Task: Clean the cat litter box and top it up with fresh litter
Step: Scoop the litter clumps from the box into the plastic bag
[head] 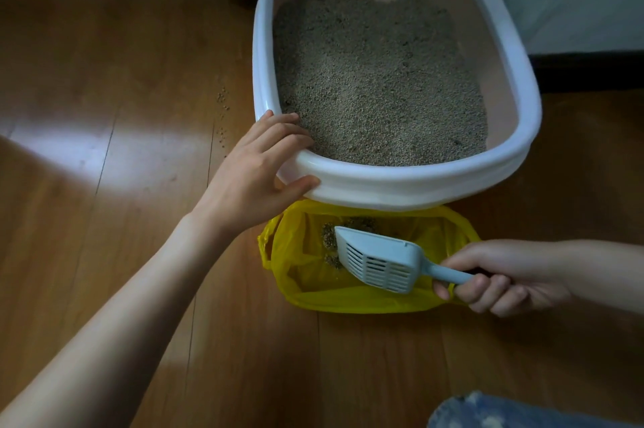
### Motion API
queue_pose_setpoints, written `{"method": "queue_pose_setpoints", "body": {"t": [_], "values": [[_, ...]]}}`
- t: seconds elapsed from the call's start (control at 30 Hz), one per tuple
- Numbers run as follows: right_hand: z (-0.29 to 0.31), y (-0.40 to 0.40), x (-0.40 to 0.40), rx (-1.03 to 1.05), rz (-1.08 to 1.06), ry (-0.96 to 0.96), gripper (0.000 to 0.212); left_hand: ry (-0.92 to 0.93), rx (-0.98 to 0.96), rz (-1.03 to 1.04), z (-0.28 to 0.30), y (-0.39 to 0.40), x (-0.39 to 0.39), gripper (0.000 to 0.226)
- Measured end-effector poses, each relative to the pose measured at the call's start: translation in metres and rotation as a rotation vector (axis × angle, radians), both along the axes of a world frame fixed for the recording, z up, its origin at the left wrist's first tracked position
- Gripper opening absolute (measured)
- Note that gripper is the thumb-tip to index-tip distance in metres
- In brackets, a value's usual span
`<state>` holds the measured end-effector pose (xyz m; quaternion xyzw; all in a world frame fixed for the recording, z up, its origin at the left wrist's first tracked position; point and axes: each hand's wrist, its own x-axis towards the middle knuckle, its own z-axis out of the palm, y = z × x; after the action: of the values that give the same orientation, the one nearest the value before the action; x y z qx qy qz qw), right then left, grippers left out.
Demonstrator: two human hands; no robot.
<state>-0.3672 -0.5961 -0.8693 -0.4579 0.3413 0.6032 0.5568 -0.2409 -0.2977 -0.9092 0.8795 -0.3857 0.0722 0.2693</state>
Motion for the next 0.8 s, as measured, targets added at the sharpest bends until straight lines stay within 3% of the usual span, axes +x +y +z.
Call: {"method": "queue_pose_setpoints", "body": {"t": [0.13, 0.23, 0.37, 0.57, 0.7, 0.8], "values": [[0.002, -0.001, 0.003, -0.025, 0.033, -0.062, 0.015, 0.009, 0.007, 0.002, 0.001, 0.0, 0.0, 0.047], [0.004, -0.003, 0.006, -0.085, 0.322, -0.305, 0.026, 0.017, 0.008, 0.004, 0.001, 0.0, -0.001, 0.048], [0.025, -0.004, 0.022, -0.021, 0.494, -0.593, 0.036, 0.015, -0.004, 0.007, 0.0, 0.001, -0.002, 0.049], [0.083, -0.019, 0.078, -0.062, 0.423, -0.956, 0.046, 0.036, -0.06, -0.012, 0.002, 0.001, 0.001, 0.052], [0.105, -0.037, 0.122, -0.347, 0.395, -1.163, 0.028, 0.073, -0.127, 0.001, 0.01, 0.0, 0.004, 0.049], [0.1, -0.044, 0.15, -0.594, 0.56, -1.395, 0.003, 0.08, -0.187, 0.092, 0.018, 0.0, 0.009, 0.04]]}}
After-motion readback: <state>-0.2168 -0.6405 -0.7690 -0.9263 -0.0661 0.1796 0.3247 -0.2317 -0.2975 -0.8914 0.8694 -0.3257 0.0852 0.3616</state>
